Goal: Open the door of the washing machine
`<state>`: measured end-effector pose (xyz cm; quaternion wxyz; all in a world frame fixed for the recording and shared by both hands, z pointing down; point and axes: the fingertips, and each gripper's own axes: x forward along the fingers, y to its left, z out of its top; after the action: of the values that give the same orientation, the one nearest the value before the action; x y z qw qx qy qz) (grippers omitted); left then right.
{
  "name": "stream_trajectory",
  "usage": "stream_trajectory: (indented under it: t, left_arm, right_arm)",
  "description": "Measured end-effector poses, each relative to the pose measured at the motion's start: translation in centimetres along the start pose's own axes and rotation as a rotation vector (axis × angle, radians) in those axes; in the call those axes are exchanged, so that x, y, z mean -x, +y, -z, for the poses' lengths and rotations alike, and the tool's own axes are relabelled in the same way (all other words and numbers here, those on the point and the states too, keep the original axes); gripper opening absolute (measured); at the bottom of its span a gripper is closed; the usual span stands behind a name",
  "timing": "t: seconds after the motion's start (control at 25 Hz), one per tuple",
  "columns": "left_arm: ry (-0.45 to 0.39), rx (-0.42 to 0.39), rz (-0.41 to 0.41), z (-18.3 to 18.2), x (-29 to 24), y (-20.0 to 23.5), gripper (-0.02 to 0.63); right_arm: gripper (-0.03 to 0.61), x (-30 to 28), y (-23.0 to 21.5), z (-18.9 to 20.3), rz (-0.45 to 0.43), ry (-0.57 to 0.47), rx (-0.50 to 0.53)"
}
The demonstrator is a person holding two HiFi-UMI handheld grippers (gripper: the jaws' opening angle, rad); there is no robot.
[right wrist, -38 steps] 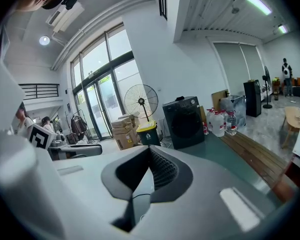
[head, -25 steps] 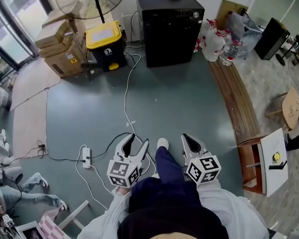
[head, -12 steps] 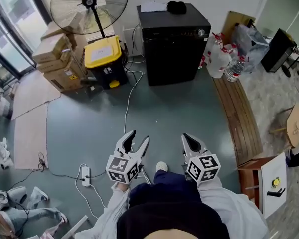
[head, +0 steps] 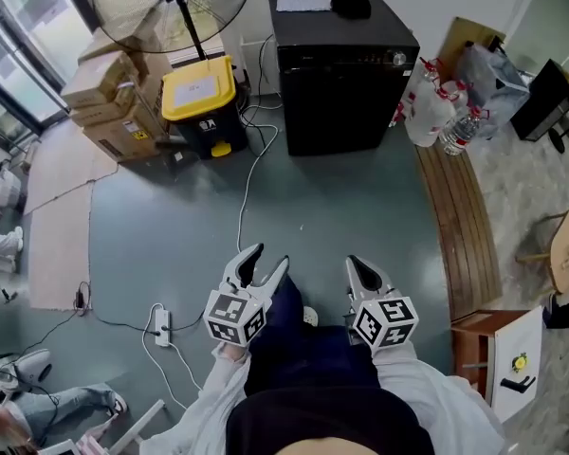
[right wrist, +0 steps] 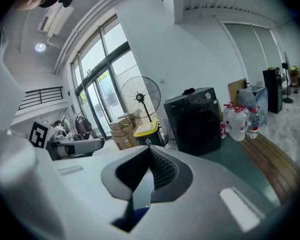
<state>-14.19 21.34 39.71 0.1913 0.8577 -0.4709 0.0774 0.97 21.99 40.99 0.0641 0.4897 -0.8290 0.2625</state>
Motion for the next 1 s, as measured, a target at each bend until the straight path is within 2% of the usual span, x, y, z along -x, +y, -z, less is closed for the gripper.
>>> stream_trajectory:
  t: [0.16,0.32,0.68,1.0]
  left_arm:
    - [0.023,0.008,0.014,0.3,-2.6,1.2,0.232]
    - [0.027,0.009,0.05,-0.9,-6.7,3.6,0.232]
    - [-0.006,-0.03,0.114,-10.4,-18.0,13.5,0.232]
    - [0.042,-0.096,0.199,-15.4,-28.4,21.9,0.232]
  right_arm:
    - [0.009,-2.2,-1.4,-0.3,0.01,0.008,-0.009]
    - [0.009,-6.2,-3.0,-2.2,0.037,0.001,-0.012]
    - [0.009,-19.2,-5.6,-12.7,0.067,-0.065,0.025]
    - [0.009,-29.8,-9.9,-19.0,0.148,-0.11,-0.023]
